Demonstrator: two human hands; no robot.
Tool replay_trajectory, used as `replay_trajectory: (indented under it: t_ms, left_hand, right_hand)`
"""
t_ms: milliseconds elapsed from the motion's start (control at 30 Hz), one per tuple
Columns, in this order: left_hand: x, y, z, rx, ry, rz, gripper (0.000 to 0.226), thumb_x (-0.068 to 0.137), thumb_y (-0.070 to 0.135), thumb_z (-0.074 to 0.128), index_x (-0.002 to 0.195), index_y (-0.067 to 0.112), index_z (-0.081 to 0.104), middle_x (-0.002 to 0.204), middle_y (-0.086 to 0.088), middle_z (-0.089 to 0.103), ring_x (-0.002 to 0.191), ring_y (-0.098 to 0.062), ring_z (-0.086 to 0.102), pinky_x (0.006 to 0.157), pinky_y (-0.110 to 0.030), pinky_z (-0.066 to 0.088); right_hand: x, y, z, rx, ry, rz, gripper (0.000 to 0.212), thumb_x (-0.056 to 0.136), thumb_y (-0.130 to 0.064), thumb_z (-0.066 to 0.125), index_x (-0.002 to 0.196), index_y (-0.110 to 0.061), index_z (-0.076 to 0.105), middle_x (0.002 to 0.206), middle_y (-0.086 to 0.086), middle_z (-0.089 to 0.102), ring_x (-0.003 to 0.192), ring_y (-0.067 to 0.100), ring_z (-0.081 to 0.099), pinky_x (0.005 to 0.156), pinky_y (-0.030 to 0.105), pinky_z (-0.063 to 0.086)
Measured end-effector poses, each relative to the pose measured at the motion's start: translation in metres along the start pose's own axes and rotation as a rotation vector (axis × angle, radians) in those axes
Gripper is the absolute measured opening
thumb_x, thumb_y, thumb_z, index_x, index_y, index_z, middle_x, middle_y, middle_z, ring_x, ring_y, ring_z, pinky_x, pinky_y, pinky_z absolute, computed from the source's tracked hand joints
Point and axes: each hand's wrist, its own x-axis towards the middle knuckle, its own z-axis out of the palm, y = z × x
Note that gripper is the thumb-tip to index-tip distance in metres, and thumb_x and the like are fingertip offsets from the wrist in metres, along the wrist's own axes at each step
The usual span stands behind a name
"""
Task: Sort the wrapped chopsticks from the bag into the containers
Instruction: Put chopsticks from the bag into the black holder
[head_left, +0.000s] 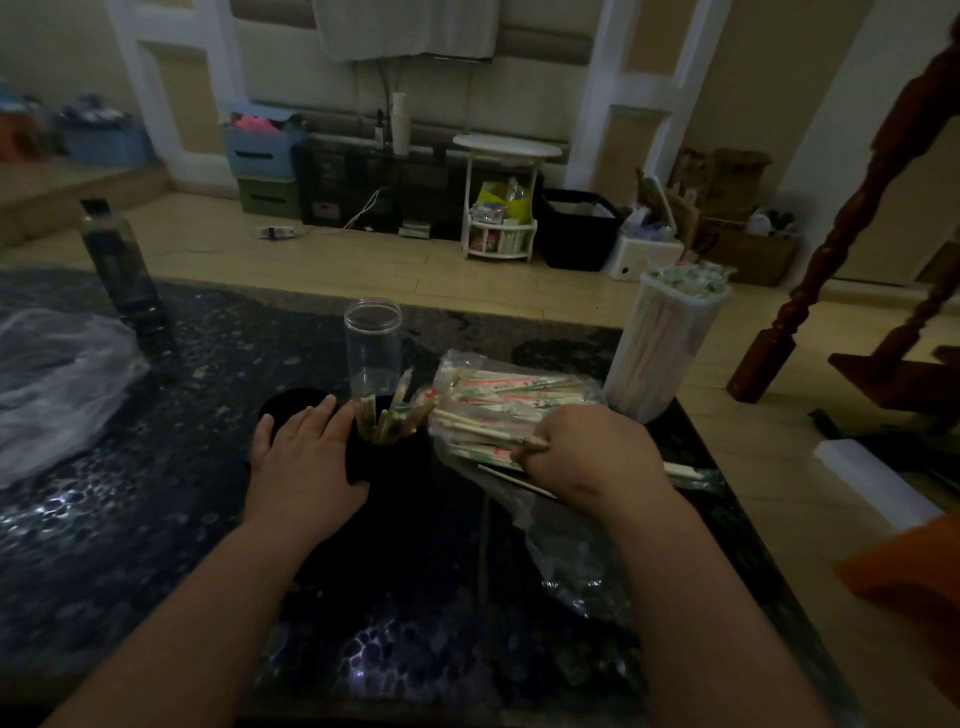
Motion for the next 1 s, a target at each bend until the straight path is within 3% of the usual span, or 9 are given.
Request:
replay_trajectory:
  t_ms: [133,300,467,600,733,800,867,933,1000]
  left_hand:
    - [0.000,0.001,-0.002,-0.007,-0.018,-0.004,0.089,0.083,0.051,0.061,0.155,0.029,0.013,0.163,0.005,0.014,0.148,-0.017,0.015,0.120,-0.047,0.000]
    - [-0.001,0.000,-0.001,-0.010,0.008,0.000,0.088,0.082,0.052,0.062,0.154,0.029,0.017,0.162,0.005,0.017,0.147,-0.017,0.018,0.120,-0.047,0.001]
    - [-0.001,0.001,0.000,0.008,-0.001,0.006,0.089,0.083,0.052,0.061,0.155,0.029,0.015,0.162,0.005,0.015,0.148,-0.017,0.015,0.120,-0.047,-0.001]
    - [-0.002,0.001,-0.001,0.023,0.005,0.008,0.090,0.082,0.051,0.061,0.155,0.028,0.015,0.162,0.004,0.015,0.149,-0.017,0.011,0.120,-0.046,-0.003]
    - [-0.002,0.001,-0.002,0.010,0.005,0.019,0.089,0.082,0.048,0.061,0.155,0.027,0.016,0.163,0.004,0.011,0.150,-0.017,0.008,0.119,-0.045,-0.005]
    - [-0.003,0.001,-0.001,-0.016,0.018,0.025,0.087,0.081,0.046,0.062,0.154,0.027,0.018,0.163,0.005,0.012,0.150,-0.016,0.008,0.119,-0.044,-0.006]
    - [-0.004,0.002,-0.001,-0.029,0.019,0.024,0.086,0.082,0.046,0.061,0.154,0.027,0.018,0.163,0.006,0.012,0.149,-0.015,0.008,0.119,-0.044,-0.006]
    - [-0.004,0.002,-0.002,-0.022,0.009,0.022,0.086,0.083,0.047,0.060,0.155,0.027,0.017,0.163,0.006,0.012,0.149,-0.015,0.008,0.120,-0.044,-0.006]
    - [-0.003,0.001,-0.002,-0.013,0.000,0.023,0.087,0.083,0.047,0.060,0.155,0.026,0.016,0.163,0.006,0.011,0.149,-0.015,0.009,0.120,-0.044,-0.005]
  right_hand:
    - [-0.006,-0.003,-0.018,-0.017,0.105,-0.028,0.042,0.094,-0.056,0.046,0.067,-0.024,0.047,0.073,-0.006,0.050,0.069,0.017,0.047,0.059,0.029,0.033]
    - [-0.013,-0.013,-0.027,0.022,0.365,-0.048,0.040,0.096,-0.054,0.043,0.068,-0.027,0.038,0.066,-0.008,0.048,0.058,0.008,0.041,0.050,0.028,0.023]
    - [0.004,-0.015,-0.011,0.010,0.549,-0.195,0.023,0.095,-0.042,0.045,0.094,-0.022,0.056,0.089,-0.002,0.047,0.084,0.024,0.045,0.072,0.035,0.030]
    - [0.010,-0.018,0.002,0.044,0.628,-0.151,0.023,0.094,-0.039,0.048,0.098,-0.019,0.059,0.093,0.002,0.045,0.079,0.023,0.044,0.067,0.036,0.036]
    - [0.016,-0.024,0.007,0.291,0.637,-0.091,0.012,0.099,-0.027,0.055,0.100,-0.016,0.060,0.094,0.001,0.040,0.068,0.020,0.041,0.052,0.031,0.033]
    - [0.019,-0.026,0.011,0.516,0.684,-0.058,0.013,0.099,-0.025,0.057,0.099,-0.017,0.067,0.096,-0.001,0.046,0.075,0.014,0.045,0.058,0.026,0.037]
    - [0.021,-0.029,0.012,0.906,0.674,-0.010,0.013,0.098,-0.029,0.058,0.092,-0.022,0.067,0.094,-0.003,0.057,0.080,0.008,0.054,0.066,0.021,0.042]
    - [0.023,-0.034,0.011,1.251,0.600,0.067,0.015,0.098,-0.032,0.057,0.088,-0.026,0.066,0.081,-0.003,0.067,0.078,0.011,0.066,0.070,0.027,0.052]
    - [0.024,-0.038,0.012,1.315,0.523,0.113,0.022,0.101,-0.030,0.052,0.086,-0.024,0.068,0.071,-0.001,0.069,0.074,0.013,0.070,0.069,0.028,0.056]
